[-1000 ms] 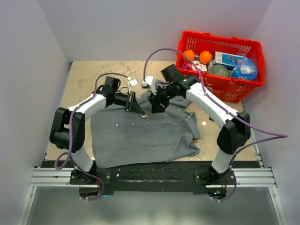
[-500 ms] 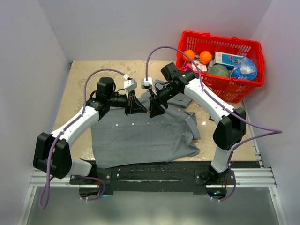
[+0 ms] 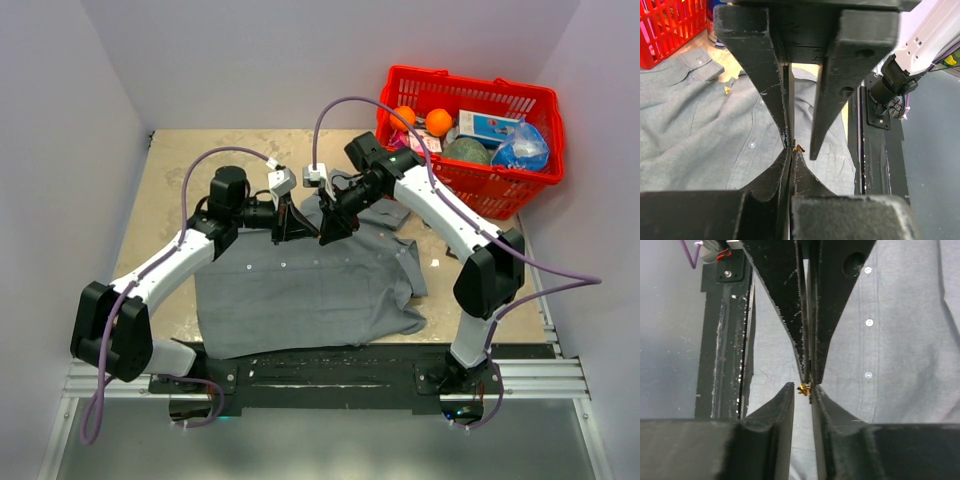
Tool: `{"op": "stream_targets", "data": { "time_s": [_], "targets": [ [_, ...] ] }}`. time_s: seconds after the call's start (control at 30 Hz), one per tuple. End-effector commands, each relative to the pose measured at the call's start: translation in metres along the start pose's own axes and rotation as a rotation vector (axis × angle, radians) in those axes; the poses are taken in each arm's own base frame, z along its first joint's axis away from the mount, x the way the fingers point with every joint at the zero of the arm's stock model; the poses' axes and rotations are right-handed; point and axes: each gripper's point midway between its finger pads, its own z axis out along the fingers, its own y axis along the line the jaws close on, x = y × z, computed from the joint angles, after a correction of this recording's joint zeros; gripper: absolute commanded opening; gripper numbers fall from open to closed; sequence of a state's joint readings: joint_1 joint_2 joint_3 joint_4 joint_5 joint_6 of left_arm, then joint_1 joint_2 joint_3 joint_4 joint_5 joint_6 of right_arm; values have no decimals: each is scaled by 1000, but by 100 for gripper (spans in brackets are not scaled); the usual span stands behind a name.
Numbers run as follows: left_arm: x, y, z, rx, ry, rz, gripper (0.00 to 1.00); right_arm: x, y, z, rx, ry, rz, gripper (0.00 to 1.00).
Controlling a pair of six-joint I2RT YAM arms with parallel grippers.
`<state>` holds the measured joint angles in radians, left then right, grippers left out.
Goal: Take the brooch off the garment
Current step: Pick up the brooch from the clothes.
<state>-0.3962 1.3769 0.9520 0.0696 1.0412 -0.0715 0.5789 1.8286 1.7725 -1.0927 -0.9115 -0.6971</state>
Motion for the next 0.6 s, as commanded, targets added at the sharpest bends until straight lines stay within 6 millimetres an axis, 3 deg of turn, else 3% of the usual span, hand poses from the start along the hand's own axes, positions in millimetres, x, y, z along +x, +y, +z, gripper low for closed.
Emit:
{"op": "stream_targets", "data": {
  "time_s": [0.0,0.07,0.13,0.17,0.2,0.23,0.27,0.33,0.4,0.43,0.5,0.53,0.57],
  "targets": [
    [-16,1,2,-6,-44,58,0,-15,3,-6,10,-35,-29,17],
    [-14,1,2,-9,-43,52,3,-11,-3,-7,40,-23,-20,9],
    [-16,2,1,-21,-47,51,16,-9,-7,-9,73,-4,-24,5],
    [-16,3,1,-26,-47,49,28,-6,-8,-10,88,5,-20,4],
    [-20,3,1,-32,-49,56,35,-4,-8,-12,103,14,-25,4],
    [-22,5,0,-44,-50,62,49,1,-12,-16,138,36,-22,3],
    [-29,6,-1,-57,-54,79,56,6,-12,-17,150,51,-16,2],
    [-33,9,-7,-98,-36,103,99,12,-12,-31,206,78,-26,1],
    [-38,8,-13,-123,-14,145,100,33,-17,-43,271,133,-9,1],
    [-40,10,-17,-146,-11,155,99,36,-18,-60,327,133,-12,1],
    [-45,12,-24,-178,-12,172,99,70,-26,-77,431,227,15,1],
    [-47,16,-28,-205,-13,172,99,75,-28,-101,518,226,4,1],
    [-49,19,-30,-228,-16,174,100,104,-30,-106,560,284,40,2]
  ]
}}
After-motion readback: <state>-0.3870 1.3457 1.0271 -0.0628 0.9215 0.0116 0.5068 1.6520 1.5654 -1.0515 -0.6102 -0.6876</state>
